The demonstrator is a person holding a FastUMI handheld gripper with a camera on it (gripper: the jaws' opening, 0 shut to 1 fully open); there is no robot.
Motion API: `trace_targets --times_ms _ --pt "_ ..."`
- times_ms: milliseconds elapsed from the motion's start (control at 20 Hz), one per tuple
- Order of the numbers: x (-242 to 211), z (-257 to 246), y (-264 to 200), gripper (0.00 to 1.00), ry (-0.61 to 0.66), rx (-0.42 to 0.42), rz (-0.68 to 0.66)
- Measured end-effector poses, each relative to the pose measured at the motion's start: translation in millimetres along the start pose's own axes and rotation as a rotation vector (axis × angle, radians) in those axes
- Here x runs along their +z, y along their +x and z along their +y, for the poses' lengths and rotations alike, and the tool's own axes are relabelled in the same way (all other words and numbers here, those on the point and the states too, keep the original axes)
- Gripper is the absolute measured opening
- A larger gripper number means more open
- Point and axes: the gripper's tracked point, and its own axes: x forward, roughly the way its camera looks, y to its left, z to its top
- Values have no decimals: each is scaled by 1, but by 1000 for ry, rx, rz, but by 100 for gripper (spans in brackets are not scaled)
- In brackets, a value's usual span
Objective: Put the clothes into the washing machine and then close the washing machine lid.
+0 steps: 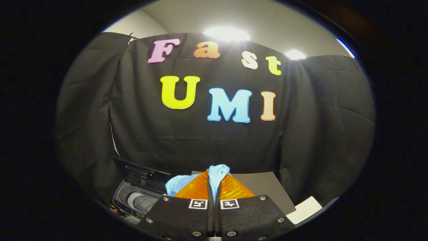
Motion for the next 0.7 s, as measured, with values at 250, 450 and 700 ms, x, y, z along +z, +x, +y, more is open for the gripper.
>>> trace_targets --times_ms 250,450,700 --pt "7 58 -12 0 -32 -49 -22" --pt "4 122 -22 0 -31 -56 -22" --pt "-12 208 -17 0 -3 -20 4"
